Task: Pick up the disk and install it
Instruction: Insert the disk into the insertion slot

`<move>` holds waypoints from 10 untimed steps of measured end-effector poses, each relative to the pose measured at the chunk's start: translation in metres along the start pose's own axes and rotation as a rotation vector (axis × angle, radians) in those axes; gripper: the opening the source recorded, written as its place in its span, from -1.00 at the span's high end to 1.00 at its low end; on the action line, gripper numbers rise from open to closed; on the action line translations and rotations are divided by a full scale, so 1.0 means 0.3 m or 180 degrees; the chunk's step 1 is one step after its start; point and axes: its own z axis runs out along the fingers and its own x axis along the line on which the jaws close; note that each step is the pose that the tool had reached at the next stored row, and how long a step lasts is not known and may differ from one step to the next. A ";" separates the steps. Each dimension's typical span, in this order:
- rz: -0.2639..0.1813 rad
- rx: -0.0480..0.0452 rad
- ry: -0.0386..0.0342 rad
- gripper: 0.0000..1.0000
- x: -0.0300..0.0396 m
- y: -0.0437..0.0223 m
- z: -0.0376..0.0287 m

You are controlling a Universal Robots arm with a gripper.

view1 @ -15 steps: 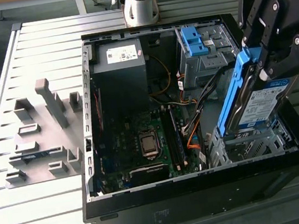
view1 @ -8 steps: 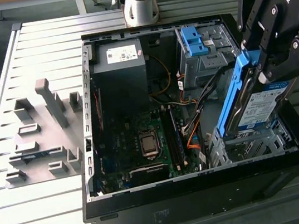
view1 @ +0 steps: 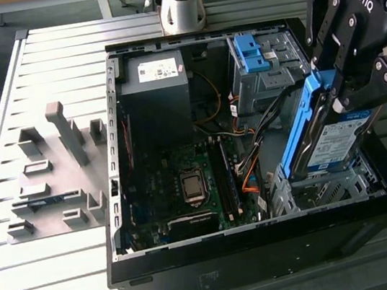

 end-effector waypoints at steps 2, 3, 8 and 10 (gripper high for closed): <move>0.0000 0.0000 0.0000 0.27 0.000 0.000 0.006; 0.0000 0.0000 0.0000 0.27 0.000 0.000 0.009; 0.0000 0.0000 0.0000 0.27 0.000 0.000 0.014; 0.0000 0.0000 0.0000 0.27 0.000 0.000 0.014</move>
